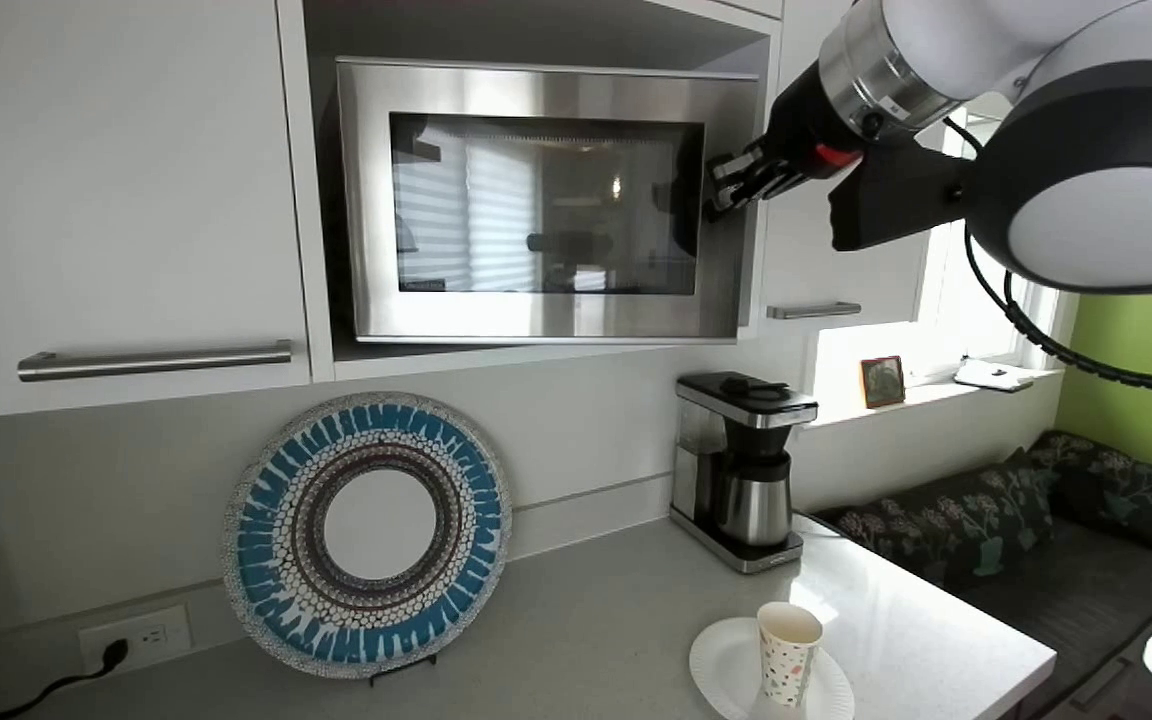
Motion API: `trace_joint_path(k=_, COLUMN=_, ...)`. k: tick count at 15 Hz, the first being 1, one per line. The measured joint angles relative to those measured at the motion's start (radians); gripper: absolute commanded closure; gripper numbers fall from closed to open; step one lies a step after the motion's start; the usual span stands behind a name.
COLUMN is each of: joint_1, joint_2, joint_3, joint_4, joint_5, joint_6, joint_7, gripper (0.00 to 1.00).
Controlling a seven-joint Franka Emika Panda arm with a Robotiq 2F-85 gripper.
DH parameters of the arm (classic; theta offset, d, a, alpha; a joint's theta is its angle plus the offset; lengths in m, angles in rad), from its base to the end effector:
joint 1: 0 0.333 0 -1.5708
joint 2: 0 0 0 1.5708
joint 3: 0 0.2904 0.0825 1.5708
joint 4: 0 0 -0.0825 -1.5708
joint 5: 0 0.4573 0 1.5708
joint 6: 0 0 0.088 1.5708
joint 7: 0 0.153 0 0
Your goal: Close the microwave door
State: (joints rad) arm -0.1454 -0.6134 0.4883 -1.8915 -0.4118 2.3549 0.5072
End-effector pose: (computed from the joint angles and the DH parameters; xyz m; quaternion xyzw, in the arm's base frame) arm 0.4708 0.2421 0.7960 0.8281 0.0198 0.5487 0.1133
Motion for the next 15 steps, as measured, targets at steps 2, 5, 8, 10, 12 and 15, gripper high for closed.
trace_joint_path(k=2, joint_1=-0.016, joint_2=0.02, joint_3=-0.001, joint_4=0.0, joint_5=-0.017, joint_6=0.049, joint_7=0.0, gripper=1.0)
trace_joint_path(k=5, joint_1=-0.048, joint_2=0.051, joint_3=-0.001, joint_4=0.0, joint_5=-0.051, joint_6=0.111, joint_7=0.004, gripper=1.0)
trace_joint_path(k=8, joint_1=-0.08, joint_2=0.085, joint_3=-0.001, joint_4=0.001, joint_5=-0.086, joint_6=0.172, joint_7=0.017, gripper=1.0)
trace_joint_path(k=10, joint_1=-0.101, joint_2=0.112, joint_3=-0.001, joint_4=0.004, joint_5=-0.109, joint_6=0.216, joint_7=0.025, gripper=1.0)
trace_joint_path(k=12, joint_1=-0.118, joint_2=0.144, joint_3=-0.001, joint_4=0.01, joint_5=-0.126, joint_6=0.264, joint_7=0.031, gripper=1.0)
trace_joint_path(k=15, joint_1=-0.14, joint_2=0.2, joint_3=-0.001, joint_4=0.031, joint_5=-0.154, joint_6=0.333, joint_7=0.043, gripper=1.0)
